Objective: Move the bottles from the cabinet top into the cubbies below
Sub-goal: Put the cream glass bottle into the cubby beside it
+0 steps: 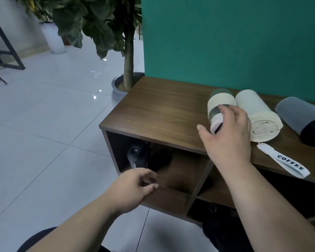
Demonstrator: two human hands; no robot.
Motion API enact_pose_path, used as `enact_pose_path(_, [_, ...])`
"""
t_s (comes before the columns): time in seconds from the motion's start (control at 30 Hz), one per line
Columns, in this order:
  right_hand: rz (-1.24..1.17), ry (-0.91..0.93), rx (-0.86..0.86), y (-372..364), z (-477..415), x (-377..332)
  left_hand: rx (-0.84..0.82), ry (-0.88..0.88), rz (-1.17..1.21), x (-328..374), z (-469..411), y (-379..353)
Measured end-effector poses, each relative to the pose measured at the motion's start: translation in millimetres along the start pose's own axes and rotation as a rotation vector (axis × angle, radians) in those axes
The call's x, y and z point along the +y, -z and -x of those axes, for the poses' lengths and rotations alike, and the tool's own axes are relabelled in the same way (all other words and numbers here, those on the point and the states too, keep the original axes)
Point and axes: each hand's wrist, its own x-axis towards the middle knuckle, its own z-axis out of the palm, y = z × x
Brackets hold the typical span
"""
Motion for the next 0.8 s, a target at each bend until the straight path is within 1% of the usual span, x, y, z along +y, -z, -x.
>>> enact_pose_path(0.1, [0.057, -0.015, 0.057, -14.3, -5.1, -0.7, 0.019, -0.025, 0.018, 0.0, -7.6, 2.6])
enact_pose_path(0.17, [0.123, 0.015, 0.083, -21.0, -4.5, 1.9, 0.007, -0.052, 0.021, 0.3, -10.8, 1.6])
enact_pose_path(0.23, [0.137, 0.042, 0.101, -24.2, -3.0, 4.2, -0.018, -0.072, 0.004, 0.5, -13.4, 0.6])
enact_pose_path(0.37, [0.008, 0.091, 0.135, -18.0, 8.1, -0.1, -0.006, -0.072, 0.039, -1.9, -15.8, 0.9])
enact_pose_path(0.47, [-0.218, 0.14, 0.132, 0.9, 19.4, -10.4, 0.035, -0.068, 0.073, -5.4, -14.4, 0.8])
enact_pose_path(0.5, [-0.292, 0.188, 0.135, 9.2, 22.8, -14.6, 0.05, -0.059, 0.088, -6.7, -13.4, 0.9])
enact_pose_path(0.57, [-0.385, 0.351, 0.149, 24.8, 30.6, -22.3, 0.074, -0.059, 0.147, -8.7, -10.3, 1.0])
enact_pose_path(0.67, [-0.432, 0.55, 0.092, 39.0, 45.7, -29.7, 0.066, -0.1, 0.36, -9.9, -8.3, 0.4])
enact_pose_path(0.73, [-0.443, 0.603, 0.023, 40.5, 56.9, -29.2, 0.045, -0.13, 0.506, -9.6, -7.5, -1.0])
enact_pose_path(0.77, [-0.446, 0.608, -0.021, 38.3, 61.8, -26.4, 0.03, -0.141, 0.519, -10.7, -8.0, -3.6])
enact_pose_path(0.8, [-0.444, 0.604, -0.062, 34.6, 66.2, -22.6, 0.017, -0.152, 0.479, -10.8, -8.8, -7.7])
